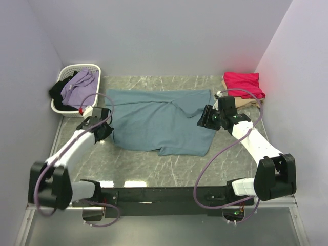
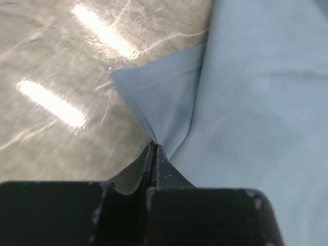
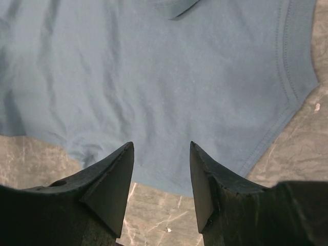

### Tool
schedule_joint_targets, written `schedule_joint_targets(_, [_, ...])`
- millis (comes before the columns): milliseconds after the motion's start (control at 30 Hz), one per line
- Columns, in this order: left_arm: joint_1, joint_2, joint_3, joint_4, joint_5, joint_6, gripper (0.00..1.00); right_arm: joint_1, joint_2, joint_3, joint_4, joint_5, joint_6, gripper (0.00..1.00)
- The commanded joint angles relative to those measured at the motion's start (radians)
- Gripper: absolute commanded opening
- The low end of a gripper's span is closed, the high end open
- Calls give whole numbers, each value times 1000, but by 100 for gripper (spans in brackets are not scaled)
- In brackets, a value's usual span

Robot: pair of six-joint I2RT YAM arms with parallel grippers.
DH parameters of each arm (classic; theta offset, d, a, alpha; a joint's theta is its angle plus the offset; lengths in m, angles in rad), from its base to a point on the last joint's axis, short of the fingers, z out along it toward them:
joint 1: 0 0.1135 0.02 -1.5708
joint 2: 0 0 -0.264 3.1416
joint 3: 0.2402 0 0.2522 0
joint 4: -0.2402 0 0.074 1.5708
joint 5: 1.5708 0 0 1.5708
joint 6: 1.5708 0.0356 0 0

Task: Fold and stack the t-shirts
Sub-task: Fold the tshirt

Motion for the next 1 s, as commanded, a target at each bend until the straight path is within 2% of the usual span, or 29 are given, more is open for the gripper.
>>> schedule_joint_targets(0, [-4,-168,-13,-183,-29,-55,1,13,-17,7,18,-29,-8,55])
schedule_joint_targets(167, [-4,-230,-31,-266,-32,-74,1,24,-15,1,7,-41,-14,54])
schedule_joint_targets(467, [-85,-297,-26,-374,-44,-183,1,30,-71,-10,-22,-13,-22,55])
schedule_joint_targets(500, [-85,-293,-23,-375,-47,-183,6,32,-71,-10,-22,-18,-22,55])
schedule_joint_targets(533, [-85,-288,-22,-375,-55,-180,27,32,-71,-8,-24,-24,-23,55])
schedule_joint_targets(600, [-85,-268,-11,-378,-61,-168,46,30,-65,-2,-30,-21,-31,55])
schedule_joint_targets(633, [-85,-263,-5,-377,-75,-164,83,30,-63,0,-44,-16,-34,55])
schedule_joint_targets(667, [-85,-254,6,-386,-90,-161,93,30,-63,1,-48,-1,-36,55])
schedule_joint_targets(700, [-85,-254,35,-389,-105,-152,98,30,-65,1,-55,6,-36,56])
schedule_joint_targets(800, [-85,-273,98,-328,-115,-80,100,29,-71,-2,-78,14,-40,57])
schedule_joint_targets(867, [-85,-282,113,-183,-52,-8,99,29,-71,-8,-87,8,-40,57])
schedule_joint_targets(967, [-85,-232,141,-53,37,72,99,30,-63,-34,-73,-1,-33,57])
